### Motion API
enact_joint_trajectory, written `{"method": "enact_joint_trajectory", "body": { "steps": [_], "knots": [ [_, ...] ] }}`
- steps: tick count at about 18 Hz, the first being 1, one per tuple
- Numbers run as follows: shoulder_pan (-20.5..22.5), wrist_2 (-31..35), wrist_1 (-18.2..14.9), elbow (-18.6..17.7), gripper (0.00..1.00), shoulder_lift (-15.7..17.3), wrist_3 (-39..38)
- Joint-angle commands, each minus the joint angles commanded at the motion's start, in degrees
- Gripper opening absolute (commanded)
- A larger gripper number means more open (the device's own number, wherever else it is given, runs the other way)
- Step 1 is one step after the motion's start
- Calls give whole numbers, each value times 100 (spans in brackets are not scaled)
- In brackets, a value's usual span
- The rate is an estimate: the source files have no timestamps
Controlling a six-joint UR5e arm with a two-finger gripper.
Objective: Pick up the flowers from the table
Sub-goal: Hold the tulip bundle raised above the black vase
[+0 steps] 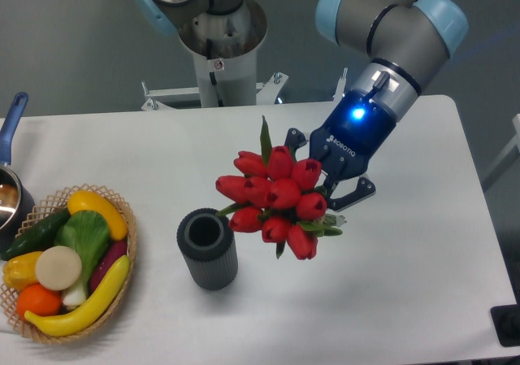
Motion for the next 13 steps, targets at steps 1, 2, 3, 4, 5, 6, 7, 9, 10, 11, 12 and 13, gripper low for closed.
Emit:
{"method": "enact_joint_trajectory", "body": {
  "steps": [1,2,3,4,5,6,7,9,10,11,12,13],
  "knots": [
    [0,-44,0,0,38,0,0],
    [0,-71,0,-9,38,0,-9],
    [0,-71,0,-9,38,0,-9],
    [0,-71,0,-9,38,0,-9],
    [-9,-71,0,0,38,0,-9],
    [-17,-71,0,0,38,0,0],
    [-18,-80,0,17,38,0,0],
    [-26,-80,0,44,38,0,-9],
    [-26,-80,0,44,38,0,-9],
    [-26,-80,0,44,38,0,0],
    [-26,-80,0,44,38,0,0],
    [-18,-80,0,44,38,0,0]
  ]
}}
